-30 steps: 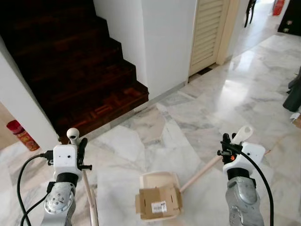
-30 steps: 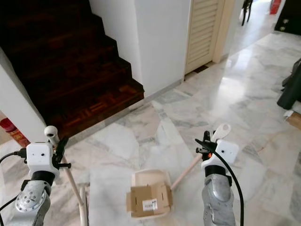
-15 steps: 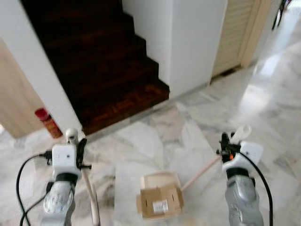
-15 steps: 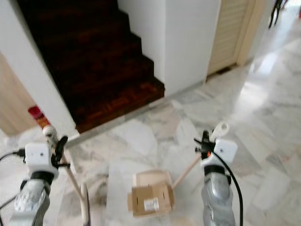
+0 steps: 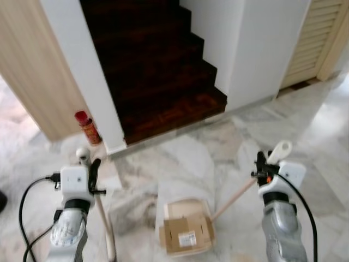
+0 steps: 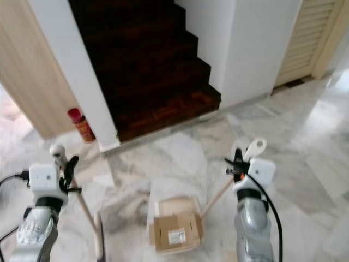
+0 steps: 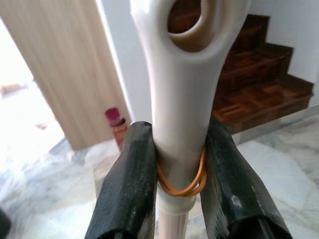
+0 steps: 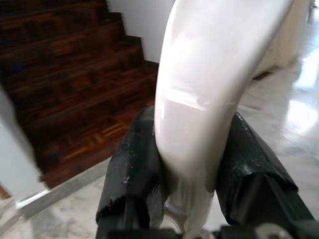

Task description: Sweep floor

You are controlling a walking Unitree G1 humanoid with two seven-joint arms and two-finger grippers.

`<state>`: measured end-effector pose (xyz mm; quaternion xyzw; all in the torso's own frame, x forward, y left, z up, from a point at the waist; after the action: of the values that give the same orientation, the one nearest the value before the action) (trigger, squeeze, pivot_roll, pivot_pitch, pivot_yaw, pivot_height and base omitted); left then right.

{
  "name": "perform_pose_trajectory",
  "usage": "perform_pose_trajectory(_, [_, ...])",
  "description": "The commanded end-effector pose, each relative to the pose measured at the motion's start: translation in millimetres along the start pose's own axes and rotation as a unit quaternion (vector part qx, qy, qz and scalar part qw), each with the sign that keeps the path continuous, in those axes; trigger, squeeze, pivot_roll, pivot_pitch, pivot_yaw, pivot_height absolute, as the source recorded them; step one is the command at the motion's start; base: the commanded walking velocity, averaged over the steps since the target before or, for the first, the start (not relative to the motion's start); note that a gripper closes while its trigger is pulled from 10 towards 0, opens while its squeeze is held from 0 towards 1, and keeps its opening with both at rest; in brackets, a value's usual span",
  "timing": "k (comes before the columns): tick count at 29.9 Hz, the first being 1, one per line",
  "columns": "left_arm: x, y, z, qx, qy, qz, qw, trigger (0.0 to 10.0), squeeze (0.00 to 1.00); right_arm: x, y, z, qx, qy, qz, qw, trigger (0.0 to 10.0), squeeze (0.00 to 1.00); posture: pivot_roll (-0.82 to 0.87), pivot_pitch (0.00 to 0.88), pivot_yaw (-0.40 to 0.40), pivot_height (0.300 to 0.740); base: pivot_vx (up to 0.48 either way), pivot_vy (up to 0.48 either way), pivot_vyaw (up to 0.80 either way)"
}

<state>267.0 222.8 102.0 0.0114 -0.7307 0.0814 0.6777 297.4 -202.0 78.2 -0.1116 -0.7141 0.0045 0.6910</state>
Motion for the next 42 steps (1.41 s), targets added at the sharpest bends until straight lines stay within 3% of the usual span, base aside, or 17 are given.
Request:
perform_pose_trajectory(1, [10.6, -0.8, -3.6, -0.002, -0.021, -0.007, 1.0, 10.0, 0.0, 17.8, -0.9, -4.9, -0.004, -0.038, -0.013, 0.999, 10.0, 0.0, 0.12, 0.01, 0.055, 0.74, 0.0, 0.255, 0.0])
perform_pose_trajectory(15, [12.2, 0.0, -3.0, -0.007, -0.023, -0.007, 1.0, 10.0, 0.0, 17.8, 2.2, -3.1, 0.004, -0.037, -0.005, 0.999, 10.0, 0.0, 0.12, 0.014, 0.062, 0.74, 0.0, 0.26, 0.0])
perform_pose_trajectory(20, [11.9, -1.3, -2.1, -0.011, -0.021, -0.009, 1.0, 10.0, 0.0, 17.8, 2.8, -2.6, 0.007, -0.037, -0.004, 0.999, 10.0, 0.0, 0.12, 0.012, 0.065, 0.74, 0.0, 0.26, 0.77])
perform_pose_trajectory(42, [9.8, -3.3, 2.6, -0.015, -0.016, -0.007, 1.0, 10.0, 0.0, 18.7, 4.3, -1.2, 0.017, -0.037, -0.007, 0.999, 10.0, 0.0, 0.12, 0.011, 0.058, 0.74, 0.0, 0.259, 0.0])
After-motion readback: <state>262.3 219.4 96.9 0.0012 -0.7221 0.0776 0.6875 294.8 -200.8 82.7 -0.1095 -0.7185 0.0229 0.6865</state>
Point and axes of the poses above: a point about 5 cm out from each wrist's last joint towards the gripper, its own z axis pointing back from the gripper into the wrist, its own x axis along the axis of the wrist's last joint, y = z × x, the point moved 2 cm from there along -z, pointing out of the wrist towards the gripper, and after that the axes turned 14 degrees about z, right-handed, at the moved point
